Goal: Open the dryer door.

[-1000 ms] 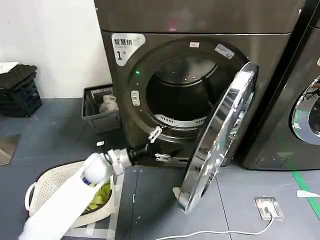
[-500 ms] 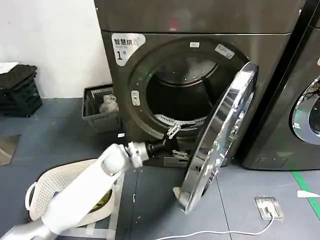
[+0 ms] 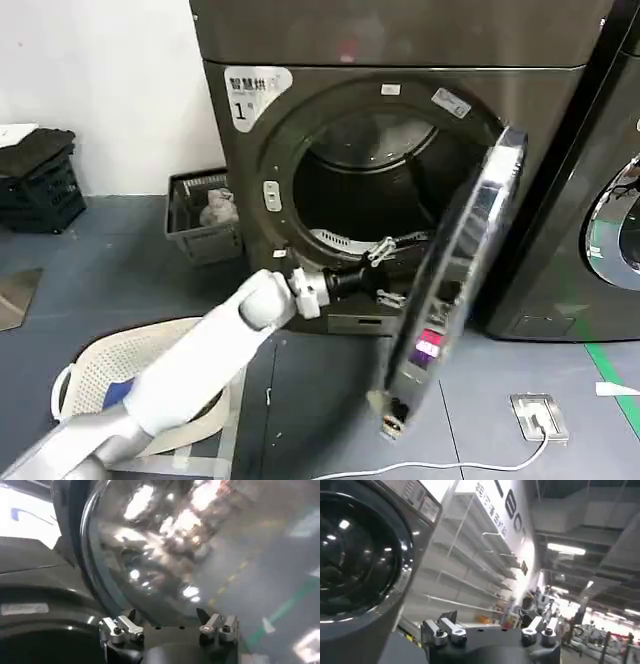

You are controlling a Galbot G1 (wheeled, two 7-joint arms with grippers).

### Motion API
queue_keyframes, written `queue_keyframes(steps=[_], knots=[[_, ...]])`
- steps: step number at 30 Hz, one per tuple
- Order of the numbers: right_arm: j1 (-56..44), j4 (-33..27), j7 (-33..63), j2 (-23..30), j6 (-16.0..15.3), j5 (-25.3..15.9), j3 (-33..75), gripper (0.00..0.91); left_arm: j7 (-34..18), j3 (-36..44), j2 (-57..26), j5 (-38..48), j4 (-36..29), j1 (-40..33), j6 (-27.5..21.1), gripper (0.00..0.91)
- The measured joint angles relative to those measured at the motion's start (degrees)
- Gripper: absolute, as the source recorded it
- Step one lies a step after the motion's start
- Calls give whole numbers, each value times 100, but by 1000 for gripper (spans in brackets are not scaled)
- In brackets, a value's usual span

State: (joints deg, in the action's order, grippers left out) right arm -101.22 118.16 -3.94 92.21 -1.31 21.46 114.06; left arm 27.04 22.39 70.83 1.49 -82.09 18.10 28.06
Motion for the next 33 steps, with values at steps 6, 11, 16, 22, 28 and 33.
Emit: queue_keyframes(steps=[6, 11, 16, 22, 28, 33], knots=[[-40, 36, 21, -1, -11, 88, 165, 907, 1, 221, 399, -40, 343, -271, 23, 907], [-62, 30, 197, -2, -21, 55, 280, 907, 1, 395, 788, -98, 666, -499, 43, 907], [-100, -54, 323, -2, 126, 12, 396, 907, 7, 565, 1204, -147, 1024, -688, 79, 907], [-124, -104, 368, -2, 289, -30, 454, 907, 20, 683, 1632, -182, 1440, -905, 88, 907], [-71, 9, 472, -3, 281, 60, 400, 907, 27, 767, 2012, -269, 1851, -1090, 84, 907], [-55, 106, 542, -3, 276, 9, 383, 907, 18, 802, 2136, -379, 2251, -1227, 58, 907]])
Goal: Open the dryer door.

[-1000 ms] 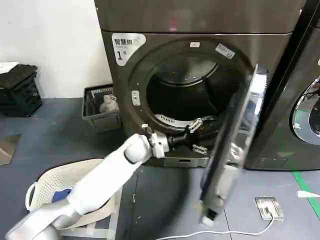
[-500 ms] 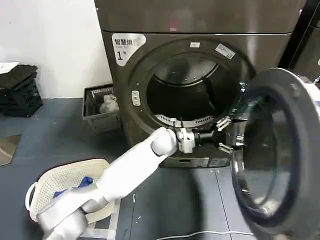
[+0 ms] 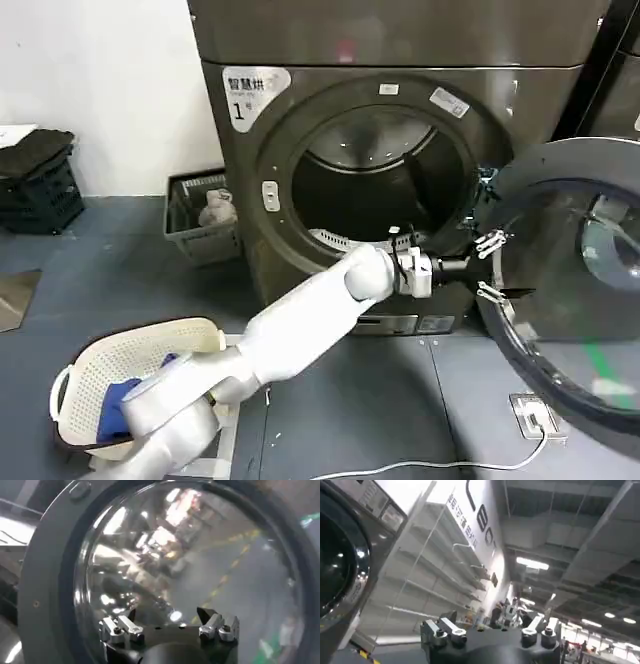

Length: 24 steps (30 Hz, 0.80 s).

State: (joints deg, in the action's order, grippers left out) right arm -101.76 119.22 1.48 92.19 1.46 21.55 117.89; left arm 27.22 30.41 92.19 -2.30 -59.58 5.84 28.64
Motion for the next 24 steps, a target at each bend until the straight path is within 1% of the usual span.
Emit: queue_keyframes(steps=[6, 12, 16, 24], knots=[[12, -52, 193, 0, 15, -103, 30, 907, -2, -12, 1, -16, 361, -68, -44, 907], [5, -153, 357, 1, -5, -257, 111, 907, -1, -17, 1, -23, 565, -144, -44, 907], [-15, -261, 503, 1, -4, -351, 234, 907, 23, -16, 1, -21, 626, -205, -38, 907], [-97, -510, 721, 1, 0, -310, 479, 907, 87, 37, 0, 21, 632, -289, 11, 907]])
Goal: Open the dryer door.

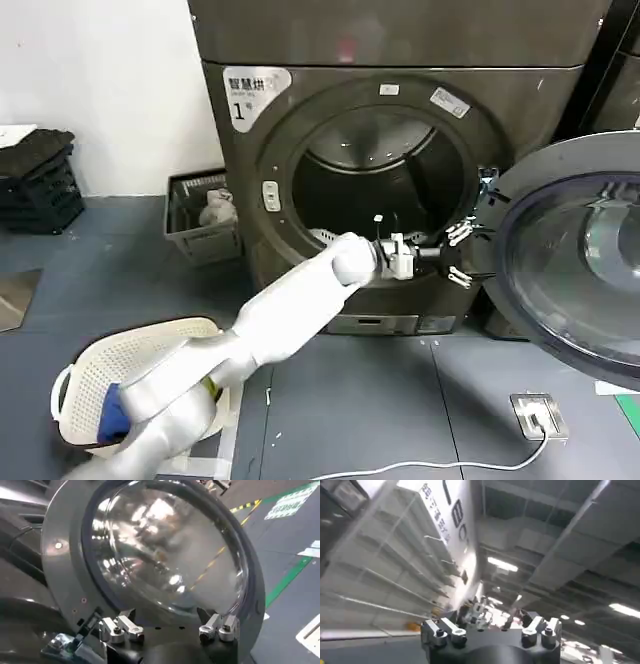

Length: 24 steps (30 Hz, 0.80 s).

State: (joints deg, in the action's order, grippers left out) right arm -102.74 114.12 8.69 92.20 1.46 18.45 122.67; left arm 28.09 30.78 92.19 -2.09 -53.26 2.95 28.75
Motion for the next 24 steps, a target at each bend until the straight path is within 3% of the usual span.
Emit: queue_keyframes(steps=[4, 12, 16, 24], knots=[[-84, -176, 152, 0, -45, 28, 170, 907, 11, 43, 0, 13, -44, -3, 23, 907], [-281, -799, 179, 0, 296, 191, 611, 907, 42, 113, 0, 131, -144, -34, 160, 907], [-329, -1014, 244, 1, 298, 175, 729, 907, 45, 139, 0, 117, -123, -45, 174, 907], [-417, -1317, 245, 0, 333, 90, 864, 907, 134, 120, -1, 241, -352, 22, -105, 907]])
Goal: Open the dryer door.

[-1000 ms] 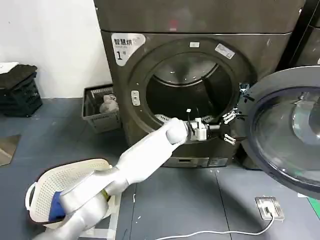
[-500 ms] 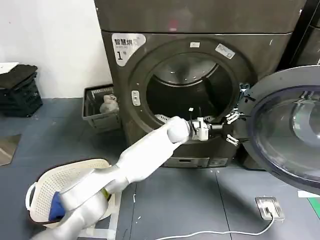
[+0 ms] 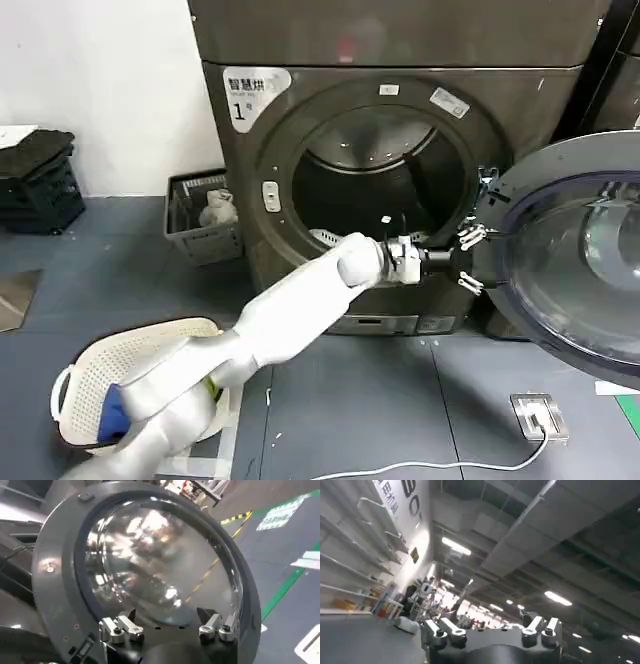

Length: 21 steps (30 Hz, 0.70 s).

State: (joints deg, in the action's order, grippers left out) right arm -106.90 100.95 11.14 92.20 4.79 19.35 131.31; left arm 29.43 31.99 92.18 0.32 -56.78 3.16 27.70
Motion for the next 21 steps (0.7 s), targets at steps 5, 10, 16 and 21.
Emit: queue_keyframes(steps=[5, 10, 16, 21], knots=[[-39, -276, -29, 0, 2, -66, 41, 907, 78, -57, 1, 327, -877, 289, -547, 907], [9, -579, -71, -364, 87, -237, -20, 907, 74, -173, -11, 378, -2089, 705, -933, 907], [127, -894, -106, -868, 125, -345, -158, 907, 27, -390, -1313, 461, -3429, 1206, -1082, 907], [205, -1044, -143, -1135, 129, -388, -290, 907, 15, -699, -2391, 383, -4176, 1686, -1139, 907]])
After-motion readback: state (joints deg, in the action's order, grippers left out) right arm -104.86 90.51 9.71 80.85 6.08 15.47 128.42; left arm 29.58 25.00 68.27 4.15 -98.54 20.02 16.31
